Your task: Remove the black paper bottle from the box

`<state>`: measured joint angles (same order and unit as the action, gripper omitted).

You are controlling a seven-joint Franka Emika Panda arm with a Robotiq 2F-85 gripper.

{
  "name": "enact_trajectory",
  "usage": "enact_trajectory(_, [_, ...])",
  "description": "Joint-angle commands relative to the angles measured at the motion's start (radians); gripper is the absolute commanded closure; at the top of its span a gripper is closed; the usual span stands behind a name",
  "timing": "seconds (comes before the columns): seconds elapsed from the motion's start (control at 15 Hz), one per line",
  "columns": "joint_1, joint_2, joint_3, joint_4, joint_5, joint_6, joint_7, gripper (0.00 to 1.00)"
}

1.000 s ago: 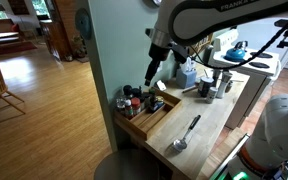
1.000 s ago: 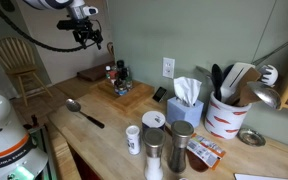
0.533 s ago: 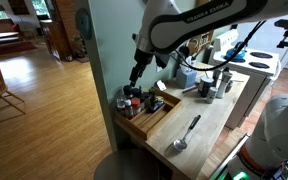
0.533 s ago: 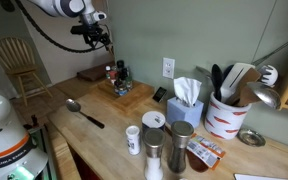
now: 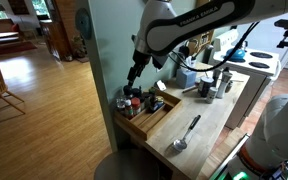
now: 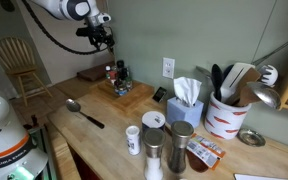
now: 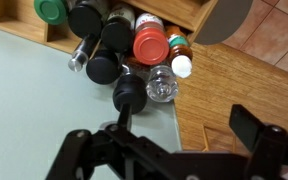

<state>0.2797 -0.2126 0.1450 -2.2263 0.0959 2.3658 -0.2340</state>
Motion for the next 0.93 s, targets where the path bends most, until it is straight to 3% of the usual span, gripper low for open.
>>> enact_trajectory(0.0, [-0.01,0.061,0.01,0.016,0.03,0.041,0.0,0.0])
enact_trajectory(0.47, [-0.038,0.181,0.024,-0.001,-0.024,0.285,0.105,0.0])
enact_trajectory(0.87, [-0.068,0.222,0.016,-0.016,-0.154,0.342,0.24,0.0])
